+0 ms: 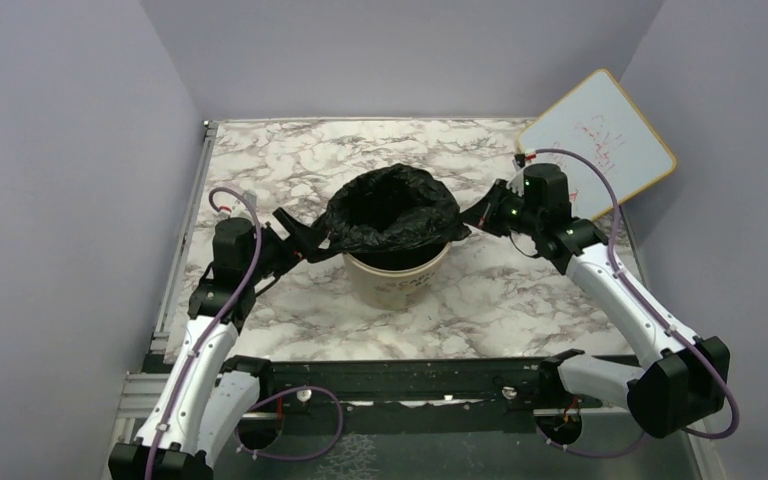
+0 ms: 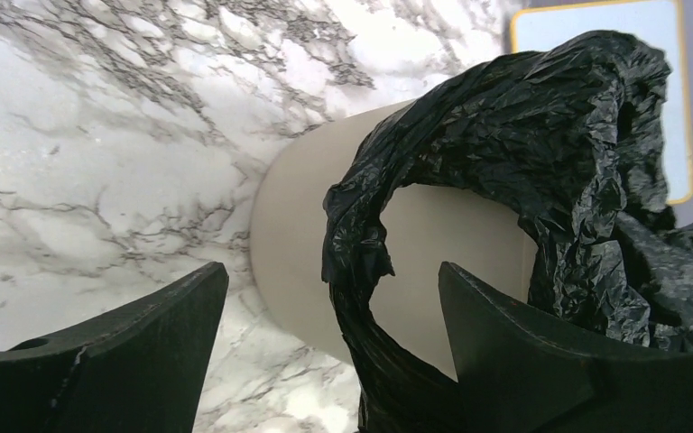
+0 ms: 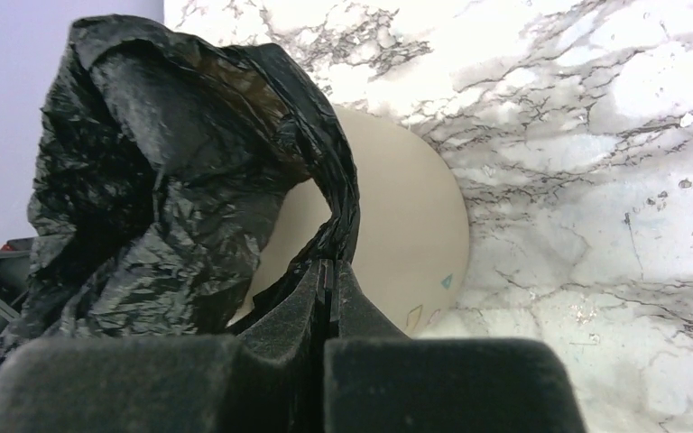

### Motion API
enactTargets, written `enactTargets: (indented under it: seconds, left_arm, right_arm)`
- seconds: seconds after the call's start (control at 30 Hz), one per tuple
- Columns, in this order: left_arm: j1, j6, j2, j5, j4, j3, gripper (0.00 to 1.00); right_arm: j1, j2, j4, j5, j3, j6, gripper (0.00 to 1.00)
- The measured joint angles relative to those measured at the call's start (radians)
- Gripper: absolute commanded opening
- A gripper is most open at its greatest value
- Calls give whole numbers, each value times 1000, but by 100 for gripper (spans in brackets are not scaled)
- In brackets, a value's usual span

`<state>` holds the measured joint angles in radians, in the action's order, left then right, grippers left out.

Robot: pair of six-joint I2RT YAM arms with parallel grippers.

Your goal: Put the trash bags into the trash bin

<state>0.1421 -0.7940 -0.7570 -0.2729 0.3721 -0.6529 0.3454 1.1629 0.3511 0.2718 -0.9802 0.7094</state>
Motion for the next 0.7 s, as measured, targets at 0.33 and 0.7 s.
enactTargets:
  seconds: [0.33,0.7]
  left_arm:
    - [-3,-172,27,-41,-235,119,74]
    - [-3,-245,48,-94,-229,139,8]
  right_arm:
    - [0,-10,-45,105,57,-56,1]
    - [0,-60,-43,163,158,-85,1]
